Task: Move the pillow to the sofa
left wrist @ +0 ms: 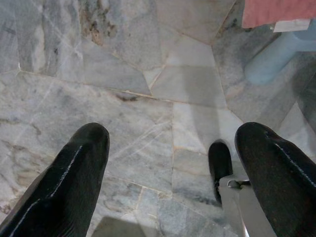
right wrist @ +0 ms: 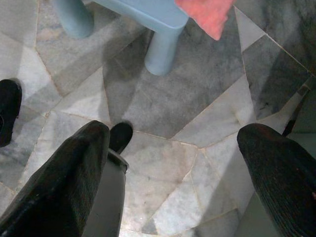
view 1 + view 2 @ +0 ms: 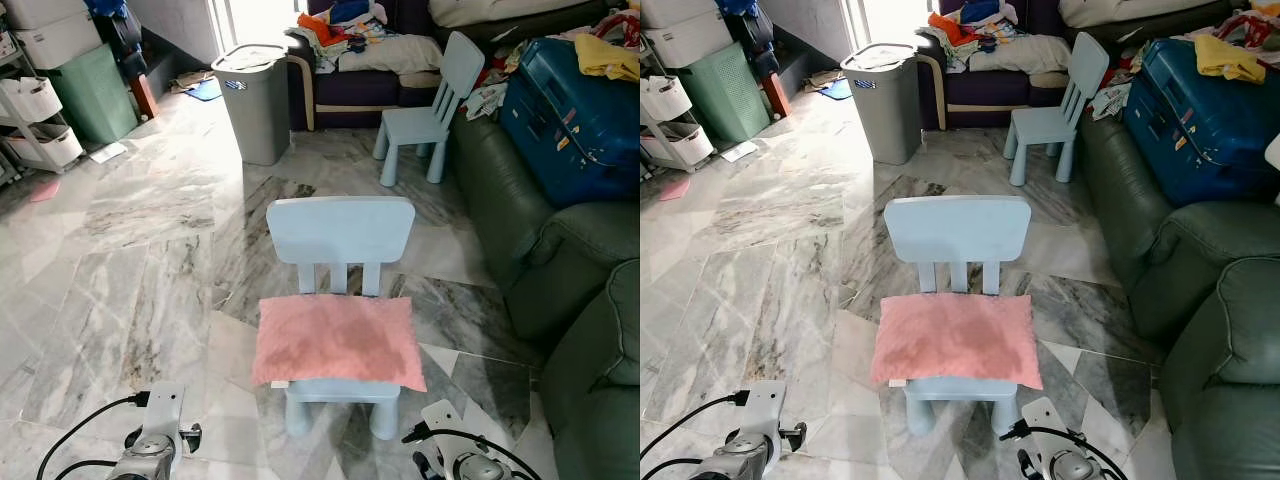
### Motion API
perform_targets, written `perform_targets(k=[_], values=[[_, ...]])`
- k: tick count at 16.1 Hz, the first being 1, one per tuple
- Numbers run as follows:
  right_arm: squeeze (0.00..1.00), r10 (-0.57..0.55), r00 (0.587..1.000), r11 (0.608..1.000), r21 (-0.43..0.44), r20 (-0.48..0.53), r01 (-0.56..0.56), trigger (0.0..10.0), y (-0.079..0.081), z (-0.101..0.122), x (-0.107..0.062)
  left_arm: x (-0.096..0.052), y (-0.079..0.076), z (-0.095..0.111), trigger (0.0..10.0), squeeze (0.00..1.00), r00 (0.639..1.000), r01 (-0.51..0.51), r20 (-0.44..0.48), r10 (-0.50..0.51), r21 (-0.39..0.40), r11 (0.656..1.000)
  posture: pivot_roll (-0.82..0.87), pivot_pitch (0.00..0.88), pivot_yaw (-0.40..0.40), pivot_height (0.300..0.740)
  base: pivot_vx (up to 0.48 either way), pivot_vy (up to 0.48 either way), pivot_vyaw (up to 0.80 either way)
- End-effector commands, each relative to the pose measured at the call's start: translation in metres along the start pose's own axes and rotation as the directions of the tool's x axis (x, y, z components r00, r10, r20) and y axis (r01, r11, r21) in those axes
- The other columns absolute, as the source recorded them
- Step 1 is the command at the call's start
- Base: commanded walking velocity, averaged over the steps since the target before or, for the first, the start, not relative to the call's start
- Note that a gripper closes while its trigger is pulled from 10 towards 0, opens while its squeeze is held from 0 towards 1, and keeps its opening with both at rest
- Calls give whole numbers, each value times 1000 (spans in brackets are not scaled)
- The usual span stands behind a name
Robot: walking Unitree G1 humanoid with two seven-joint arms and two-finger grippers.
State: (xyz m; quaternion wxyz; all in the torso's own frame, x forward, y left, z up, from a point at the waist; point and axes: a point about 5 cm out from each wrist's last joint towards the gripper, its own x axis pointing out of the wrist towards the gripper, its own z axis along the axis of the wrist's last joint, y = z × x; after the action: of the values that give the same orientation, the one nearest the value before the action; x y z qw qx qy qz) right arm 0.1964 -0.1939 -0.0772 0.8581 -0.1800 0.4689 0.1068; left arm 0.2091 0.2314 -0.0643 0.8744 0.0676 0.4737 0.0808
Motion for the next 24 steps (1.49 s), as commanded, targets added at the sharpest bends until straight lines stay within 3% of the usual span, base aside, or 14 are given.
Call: perform_targets(k=[1,13,24], values=[[0,12,1000,1000,-1,-2,-12,10000,3,0,0,0,3,0,10000,0,1000,-10,1,10,-10,1000,-33,0,26,740,0,0,0],[0,13,1000,1000,-19,-4,-13,10000,3,0,0,0,1,1,10000,0,999,33,7,-33,-9,999,-38,0,24,740,0,0,0],[0,12,1000,1000,-20,-4,-13,10000,3,1,0,0,1,1,10000,0,999,43,6,-43,-13,999,-41,0,24,740,302,0,0]])
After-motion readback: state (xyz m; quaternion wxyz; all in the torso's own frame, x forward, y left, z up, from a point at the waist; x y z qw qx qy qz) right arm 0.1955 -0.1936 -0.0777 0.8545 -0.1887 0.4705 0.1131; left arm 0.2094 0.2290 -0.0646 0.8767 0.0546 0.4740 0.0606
